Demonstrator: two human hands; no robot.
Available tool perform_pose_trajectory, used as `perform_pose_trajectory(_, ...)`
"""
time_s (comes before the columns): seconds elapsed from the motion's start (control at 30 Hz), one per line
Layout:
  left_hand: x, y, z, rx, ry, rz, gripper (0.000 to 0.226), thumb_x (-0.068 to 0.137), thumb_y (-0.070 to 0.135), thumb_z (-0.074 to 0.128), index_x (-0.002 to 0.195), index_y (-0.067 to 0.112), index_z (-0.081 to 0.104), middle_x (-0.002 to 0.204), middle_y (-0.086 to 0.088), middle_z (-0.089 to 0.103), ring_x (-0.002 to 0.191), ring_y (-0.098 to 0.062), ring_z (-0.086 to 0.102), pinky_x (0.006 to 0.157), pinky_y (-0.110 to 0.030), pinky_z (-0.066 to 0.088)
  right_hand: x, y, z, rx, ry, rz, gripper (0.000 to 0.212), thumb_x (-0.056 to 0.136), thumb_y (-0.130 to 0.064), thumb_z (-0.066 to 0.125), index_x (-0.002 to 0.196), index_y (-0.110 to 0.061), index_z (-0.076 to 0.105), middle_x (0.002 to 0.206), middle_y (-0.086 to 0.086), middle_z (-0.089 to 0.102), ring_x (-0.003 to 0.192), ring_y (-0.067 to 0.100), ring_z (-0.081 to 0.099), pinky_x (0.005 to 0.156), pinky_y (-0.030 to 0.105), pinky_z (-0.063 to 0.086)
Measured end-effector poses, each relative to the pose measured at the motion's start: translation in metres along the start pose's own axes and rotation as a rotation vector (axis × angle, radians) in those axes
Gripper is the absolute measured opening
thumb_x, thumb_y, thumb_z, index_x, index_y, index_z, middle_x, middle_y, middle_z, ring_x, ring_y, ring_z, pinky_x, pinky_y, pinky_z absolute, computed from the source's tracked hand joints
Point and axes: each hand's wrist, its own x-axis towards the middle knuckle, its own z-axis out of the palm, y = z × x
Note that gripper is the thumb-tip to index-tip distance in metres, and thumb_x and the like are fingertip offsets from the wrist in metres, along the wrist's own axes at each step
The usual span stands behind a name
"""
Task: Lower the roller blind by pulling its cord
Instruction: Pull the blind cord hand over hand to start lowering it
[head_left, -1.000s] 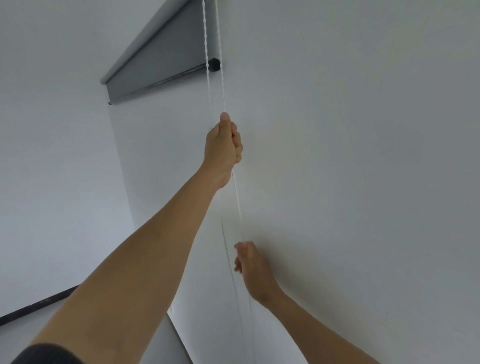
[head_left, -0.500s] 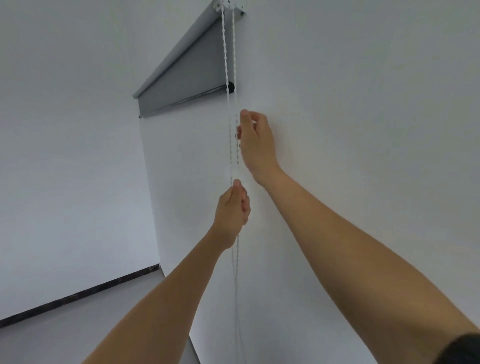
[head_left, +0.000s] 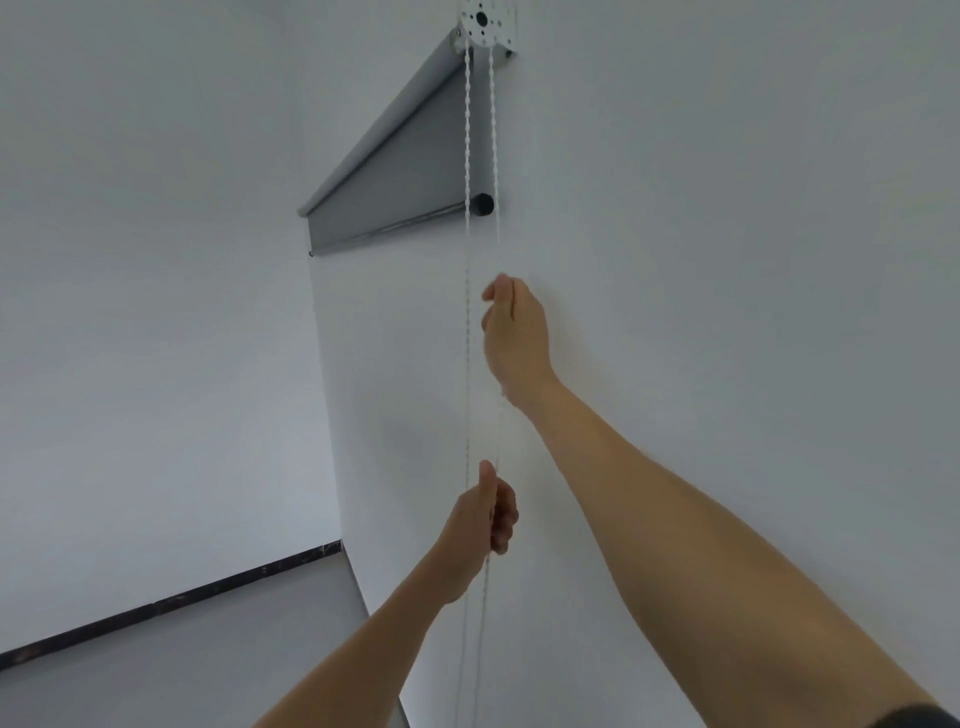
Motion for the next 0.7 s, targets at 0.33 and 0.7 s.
perform_pose_trajectory(0.33,0.074,0.105,-0.018,-0.166,0.147,0.15,0.07,0.101,0.062,0.024,0.117,0.009,0.067,0.104,-0.01,0.077,0.099,-0.024,0.074,0.079,-0.032,0.057,-0.076,0.057,-0.017,-0.129,-0.07,-0.027,0.035,0.111,-0.03,0.027,0.092,-0.023,0.056,0.078,-0.012,0.062,0.068,-0.002,0.06,0.06,0.015,0.047)
perform_pose_trajectory(0.7,0.114,0.229,-0.006,-0.257,0.175,0.297,0.05,0.105,0.053,0.035,0.113,0.013,0.064,0.081,0.0,0.069,0.062,-0.012,0.065,0.059,-0.026,0.054,-0.167,0.139,-0.03,-0.227,-0.136,0.135,0.03,0.109,-0.029,0.034,0.081,-0.029,0.047,0.054,-0.007,0.042,0.047,0.007,0.035,0.051,0.029,0.032)
